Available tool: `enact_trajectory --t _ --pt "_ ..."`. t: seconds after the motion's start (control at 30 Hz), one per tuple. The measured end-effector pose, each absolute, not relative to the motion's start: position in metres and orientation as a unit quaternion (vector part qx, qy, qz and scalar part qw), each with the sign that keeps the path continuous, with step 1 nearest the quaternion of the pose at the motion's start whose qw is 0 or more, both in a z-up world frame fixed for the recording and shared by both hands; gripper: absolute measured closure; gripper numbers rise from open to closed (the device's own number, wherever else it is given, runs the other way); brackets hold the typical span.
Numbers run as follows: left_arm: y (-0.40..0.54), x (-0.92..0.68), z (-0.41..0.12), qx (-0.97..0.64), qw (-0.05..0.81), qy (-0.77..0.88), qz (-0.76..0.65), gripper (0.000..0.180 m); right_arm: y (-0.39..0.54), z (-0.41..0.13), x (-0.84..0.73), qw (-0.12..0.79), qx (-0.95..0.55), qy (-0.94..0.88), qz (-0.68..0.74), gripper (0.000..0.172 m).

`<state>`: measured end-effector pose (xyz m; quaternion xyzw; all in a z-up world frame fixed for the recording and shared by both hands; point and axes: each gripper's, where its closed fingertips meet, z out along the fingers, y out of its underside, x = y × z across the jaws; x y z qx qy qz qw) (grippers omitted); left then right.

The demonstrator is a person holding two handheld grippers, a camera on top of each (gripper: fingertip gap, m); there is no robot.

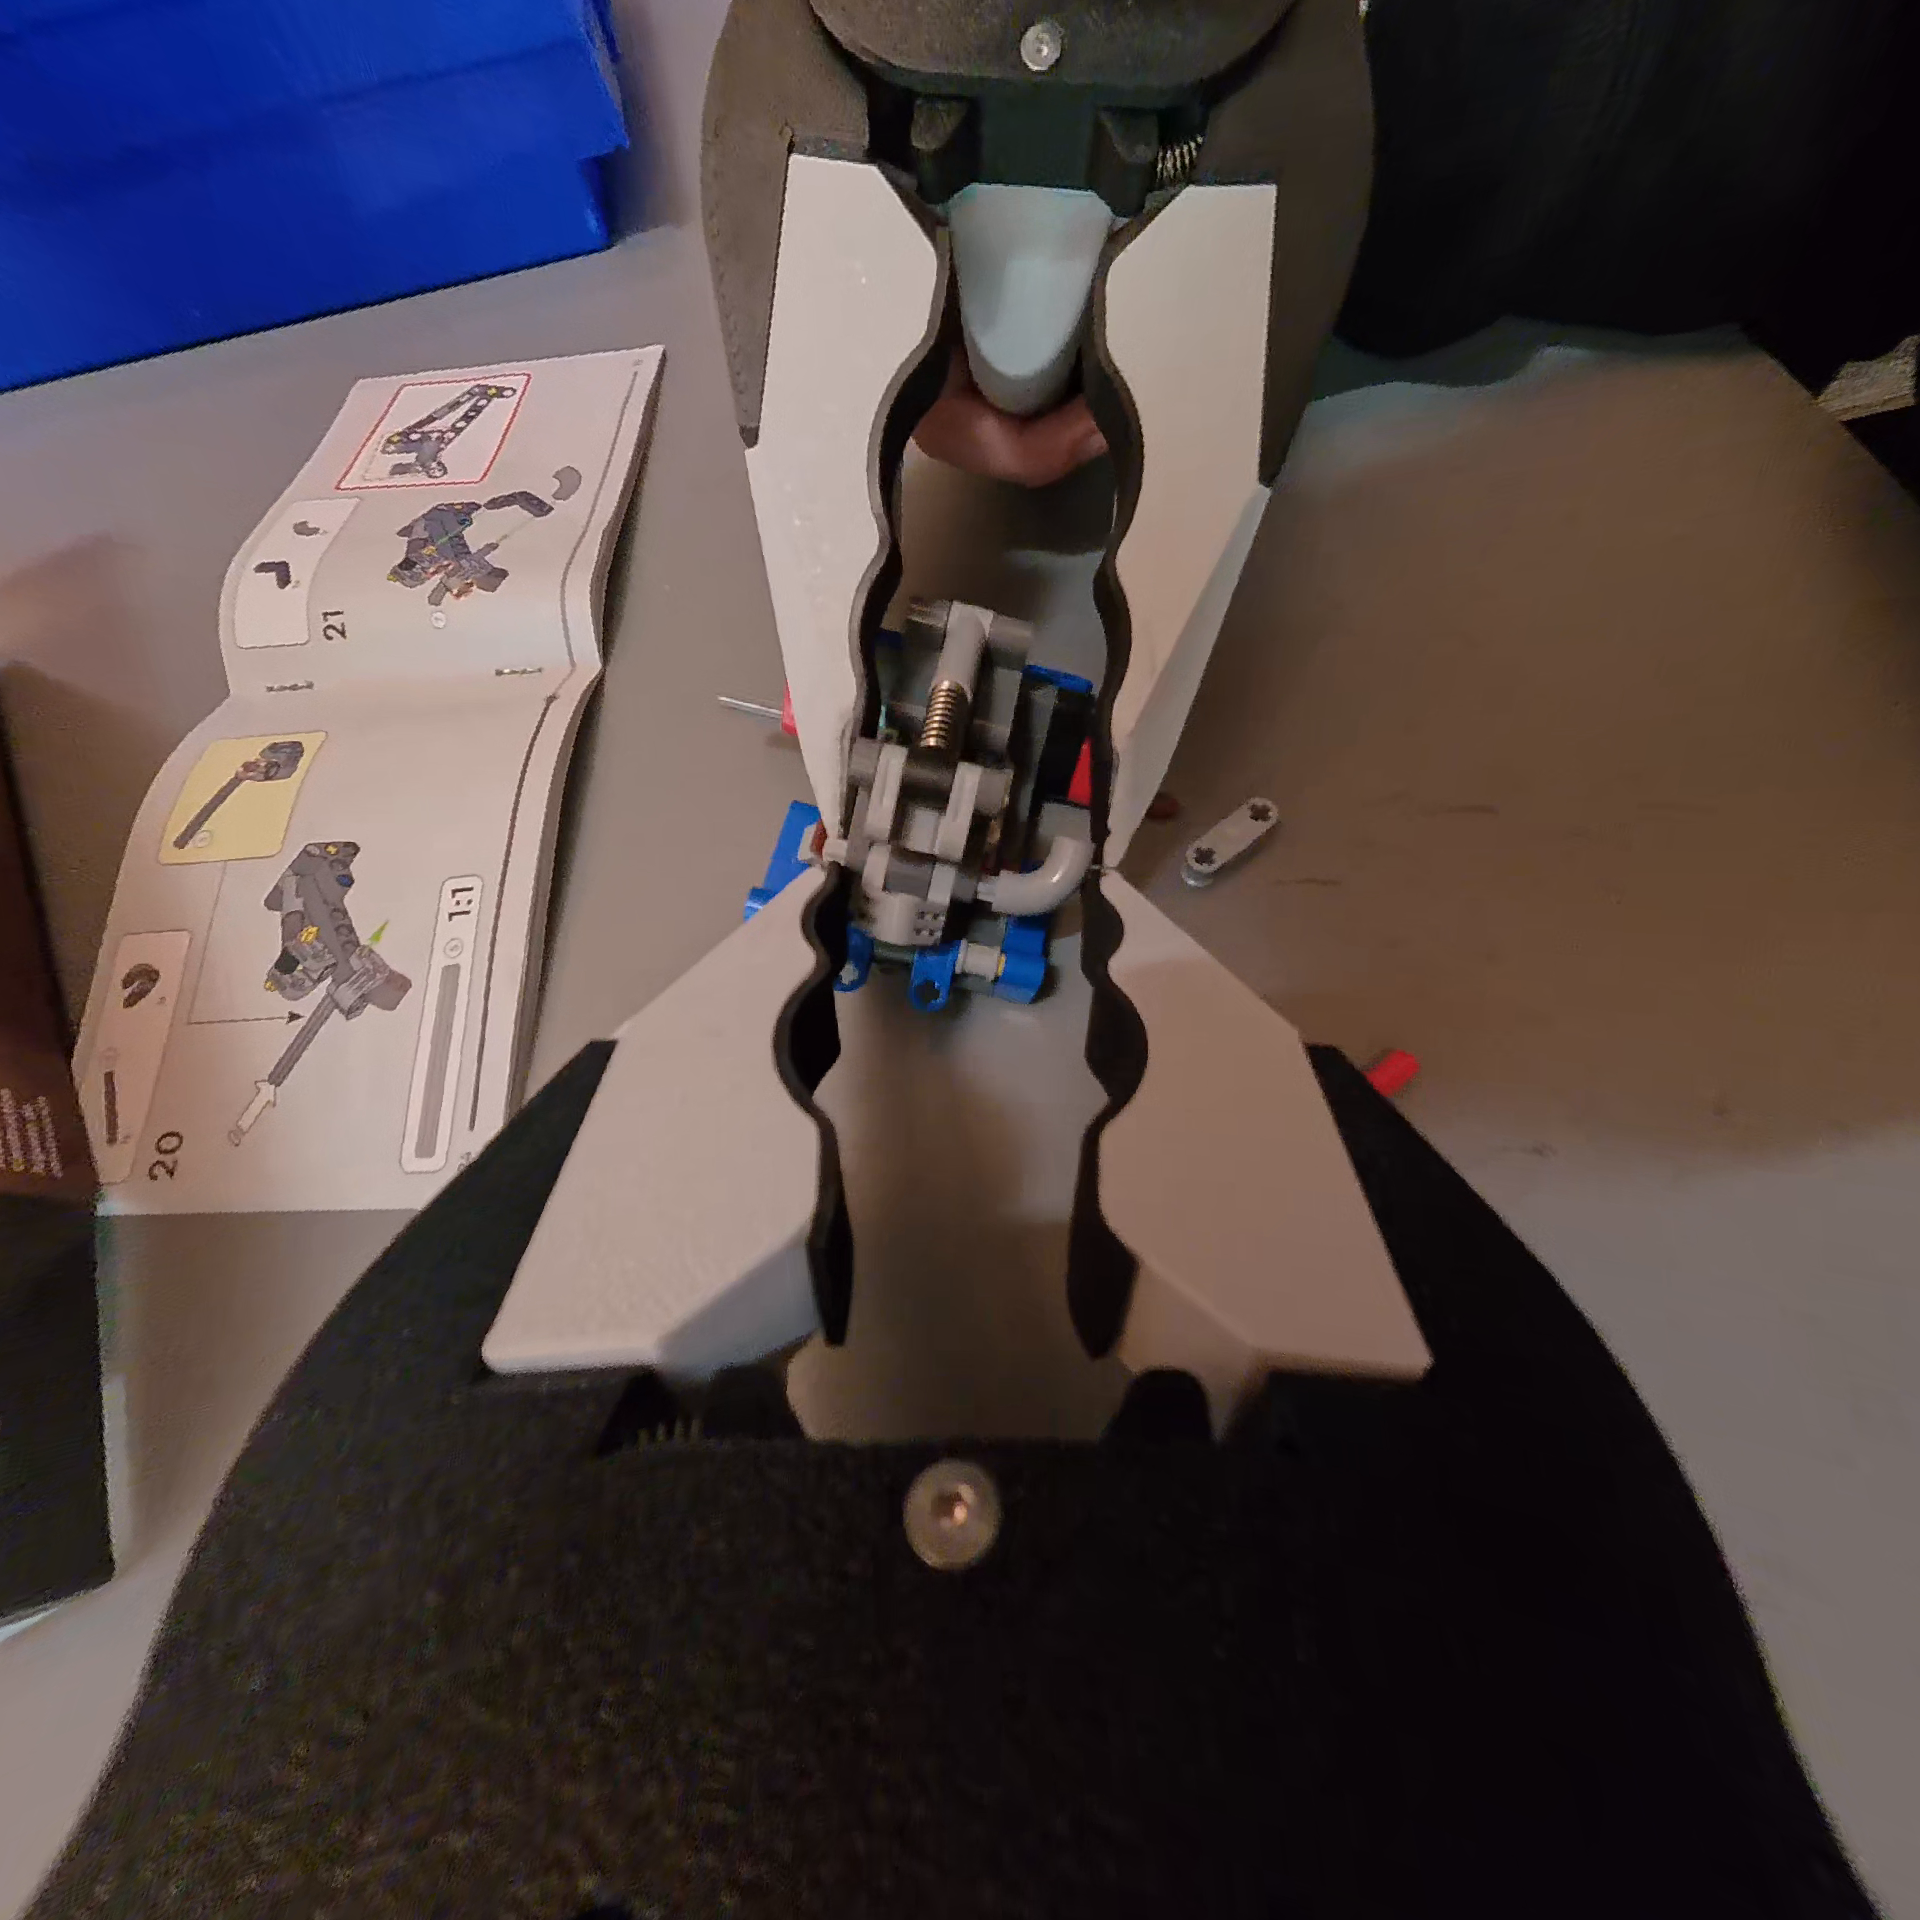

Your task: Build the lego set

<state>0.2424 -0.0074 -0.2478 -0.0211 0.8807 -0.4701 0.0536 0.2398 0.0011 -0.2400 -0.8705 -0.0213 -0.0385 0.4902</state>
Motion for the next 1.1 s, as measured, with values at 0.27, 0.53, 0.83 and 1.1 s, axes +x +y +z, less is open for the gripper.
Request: enact_trajectory --t 0.27,0.53,0.83,1.1 --pt "-0.0058 0.2449 -0.2489 -0.013 0.077 0.891 -0.447 0.141 0.0020 -0.2413 0.2424 0.486 -0.872 -0.021 -0.052 0.131" --pt "-0.0061 0.2457 -0.2485 -0.019 0.072 0.887 -0.456 0.142 0.0021 -0.2414 0.2434 0.486 -0.872 -0.026 -0.055 0.132" --pt "-0.0061 0.2471 -0.2483 -0.014 0.077 0.883 -0.462 0.143 0.0023 -0.2415 0.2446 0.485 -0.872 -0.030 -0.061 0.132" --pt "-0.0056 0.2482 -0.2479 -0.014 0.071 0.883 -0.464 0.145 0.0029 -0.2412 0.2454 0.486 -0.871 -0.033 -0.060 0.134"
